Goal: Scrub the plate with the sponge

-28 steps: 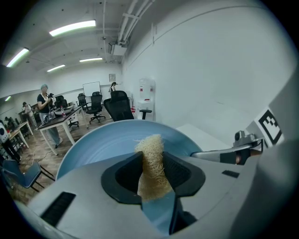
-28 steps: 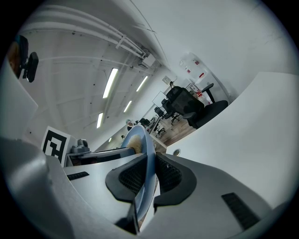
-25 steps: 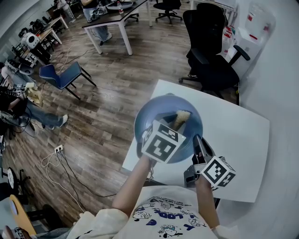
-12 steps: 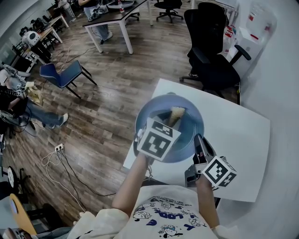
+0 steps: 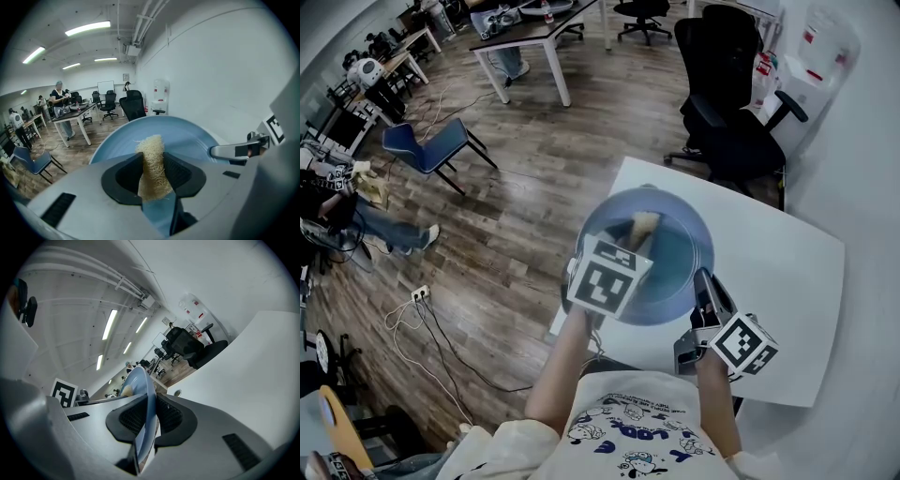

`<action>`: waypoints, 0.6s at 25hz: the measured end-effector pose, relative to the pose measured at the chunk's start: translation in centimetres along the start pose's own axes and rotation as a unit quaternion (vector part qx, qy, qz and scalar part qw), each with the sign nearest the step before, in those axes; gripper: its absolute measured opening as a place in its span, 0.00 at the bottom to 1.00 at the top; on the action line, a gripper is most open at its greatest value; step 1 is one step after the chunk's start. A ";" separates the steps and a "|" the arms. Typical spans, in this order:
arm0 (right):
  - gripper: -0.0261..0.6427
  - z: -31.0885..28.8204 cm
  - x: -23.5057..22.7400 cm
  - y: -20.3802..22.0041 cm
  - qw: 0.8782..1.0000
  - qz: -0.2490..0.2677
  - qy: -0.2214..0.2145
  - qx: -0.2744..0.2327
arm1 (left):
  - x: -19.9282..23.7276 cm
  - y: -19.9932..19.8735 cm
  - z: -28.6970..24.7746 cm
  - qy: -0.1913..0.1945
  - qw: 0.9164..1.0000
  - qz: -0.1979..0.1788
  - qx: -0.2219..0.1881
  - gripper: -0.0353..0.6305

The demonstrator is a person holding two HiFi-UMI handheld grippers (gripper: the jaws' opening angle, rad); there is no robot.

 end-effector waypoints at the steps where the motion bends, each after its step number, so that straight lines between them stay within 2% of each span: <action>1: 0.09 0.0 0.0 0.0 1.000 0.000 0.001 -0.001 | 0.1 0.1 0.0 -0.002 1.000 0.000 0.002 0.26; 15: 0.09 0.0 -0.7 -1.3 1.000 0.008 0.008 -0.015 | 1.5 1.3 -0.3 -0.017 1.000 -0.001 0.018 0.26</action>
Point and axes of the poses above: the fingertips, and each gripper's own axes: z backward along the fingers, x to its left, y out of its underside, the point moved 6 cm from there along z, backward along the fingers, and after that the axes turned 14 degrees about -y, right-handed, at the moved point
